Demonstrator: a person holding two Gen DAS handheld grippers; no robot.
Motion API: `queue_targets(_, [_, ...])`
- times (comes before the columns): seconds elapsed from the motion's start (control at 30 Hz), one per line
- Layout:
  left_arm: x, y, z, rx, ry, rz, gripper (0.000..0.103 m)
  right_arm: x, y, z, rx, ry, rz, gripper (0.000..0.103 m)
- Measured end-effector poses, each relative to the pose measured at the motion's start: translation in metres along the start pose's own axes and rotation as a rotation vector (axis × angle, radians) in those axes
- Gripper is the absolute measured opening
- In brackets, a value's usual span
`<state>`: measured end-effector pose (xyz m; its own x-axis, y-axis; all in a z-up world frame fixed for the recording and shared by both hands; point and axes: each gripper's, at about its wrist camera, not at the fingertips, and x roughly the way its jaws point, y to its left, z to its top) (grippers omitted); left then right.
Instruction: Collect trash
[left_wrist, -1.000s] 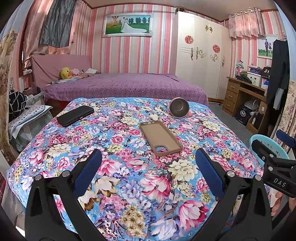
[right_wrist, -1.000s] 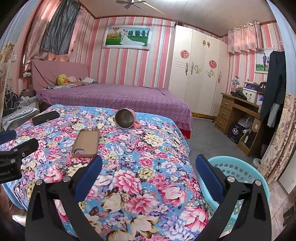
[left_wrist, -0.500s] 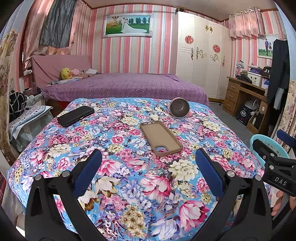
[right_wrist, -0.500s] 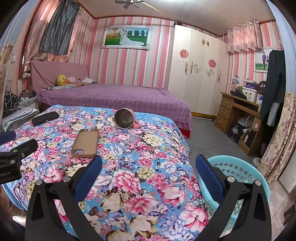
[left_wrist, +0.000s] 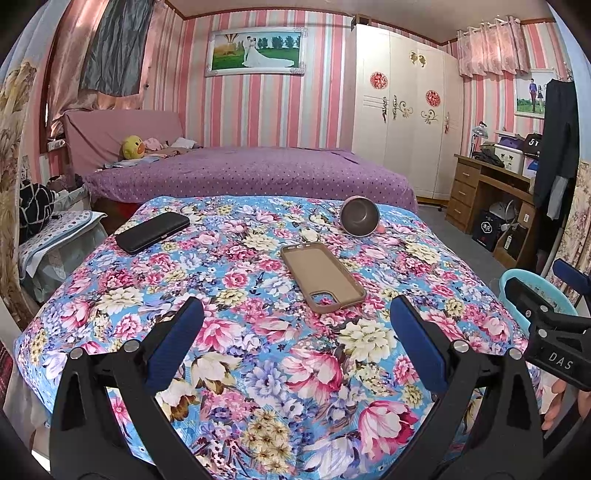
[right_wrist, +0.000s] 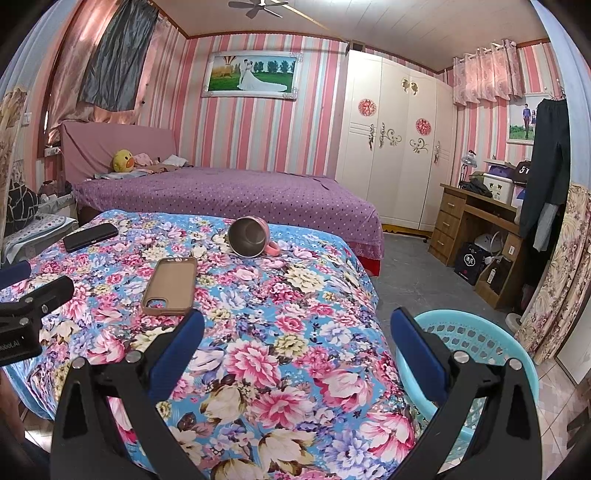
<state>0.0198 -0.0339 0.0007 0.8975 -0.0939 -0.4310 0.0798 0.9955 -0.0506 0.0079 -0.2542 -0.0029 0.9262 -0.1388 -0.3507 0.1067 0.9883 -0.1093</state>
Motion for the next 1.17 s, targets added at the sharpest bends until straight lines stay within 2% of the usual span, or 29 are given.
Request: queue_targets(1.17, [-0.0016,0.0025,0.0025,-0.007,-0.001,0.003,0.098,0.0008,-0.0001,-0.0001,0.001,0.002,0.0,0.099])
